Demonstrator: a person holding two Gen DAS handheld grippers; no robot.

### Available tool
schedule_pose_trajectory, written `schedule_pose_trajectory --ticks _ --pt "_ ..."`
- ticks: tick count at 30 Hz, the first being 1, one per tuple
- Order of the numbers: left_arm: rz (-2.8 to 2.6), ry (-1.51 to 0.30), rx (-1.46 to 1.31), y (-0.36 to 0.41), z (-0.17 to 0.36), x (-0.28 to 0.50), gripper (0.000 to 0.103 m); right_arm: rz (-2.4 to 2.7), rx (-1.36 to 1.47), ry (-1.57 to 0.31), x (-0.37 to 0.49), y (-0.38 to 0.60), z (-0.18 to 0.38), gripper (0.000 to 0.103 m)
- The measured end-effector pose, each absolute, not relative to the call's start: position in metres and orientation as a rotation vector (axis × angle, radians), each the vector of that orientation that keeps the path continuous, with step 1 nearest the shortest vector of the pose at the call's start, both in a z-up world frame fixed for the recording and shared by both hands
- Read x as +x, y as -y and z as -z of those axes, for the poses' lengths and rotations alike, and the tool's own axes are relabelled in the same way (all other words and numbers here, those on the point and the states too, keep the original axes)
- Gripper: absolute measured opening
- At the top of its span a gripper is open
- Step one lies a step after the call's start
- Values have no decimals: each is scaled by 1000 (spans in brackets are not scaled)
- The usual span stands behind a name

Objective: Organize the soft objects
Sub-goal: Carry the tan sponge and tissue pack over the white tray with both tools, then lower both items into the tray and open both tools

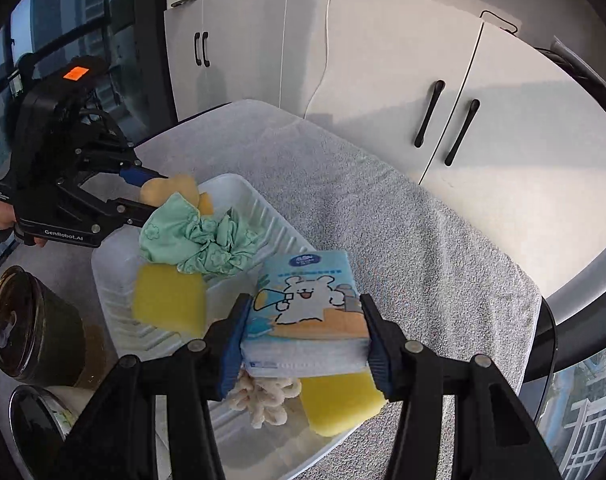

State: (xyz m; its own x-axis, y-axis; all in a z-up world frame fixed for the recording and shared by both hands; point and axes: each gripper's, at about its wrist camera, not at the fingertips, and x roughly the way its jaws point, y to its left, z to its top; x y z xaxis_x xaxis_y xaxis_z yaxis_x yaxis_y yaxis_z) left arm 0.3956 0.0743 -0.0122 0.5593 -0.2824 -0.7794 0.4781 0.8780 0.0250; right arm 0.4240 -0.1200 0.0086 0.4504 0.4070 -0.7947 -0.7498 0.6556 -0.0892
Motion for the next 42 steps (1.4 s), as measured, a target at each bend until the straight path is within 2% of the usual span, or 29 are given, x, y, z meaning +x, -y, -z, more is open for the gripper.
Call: schedule_pose_trajectory --ticks 9,15,27,30,31,32,36,39,40,42 --pt "470 -877 213 -77 23 392 32 -793 -535 -862 431 87 24 55" --pt "465 -924 231 -81 46 381 32 -797 -540 -873 434 89 33 55" --pt "450 -933 247 -77 47 381 34 -780 -554 -876 431 88 40 56" --pt "458 -931 252 -74 45 378 48 -774 -551 -882 431 88 41 56" --pt "449 -922 265 -72 44 377 60 -772 -550 -883 431 88 41 56" --pt "455 -918 266 -71 43 376 66 -772 -548 -885 431 89 41 56" --pt "459 -912 249 -71 39 376 75 -777 -532 -886 430 93 40 58" --pt "455 -899 232 -74 34 376 84 -783 -504 -877 428 99 36 67" --pt "453 -900 222 -76 32 376 91 -784 -495 -872 428 101 34 69" --pt "446 -895 206 -81 29 375 93 -788 -479 -861 426 106 29 70"
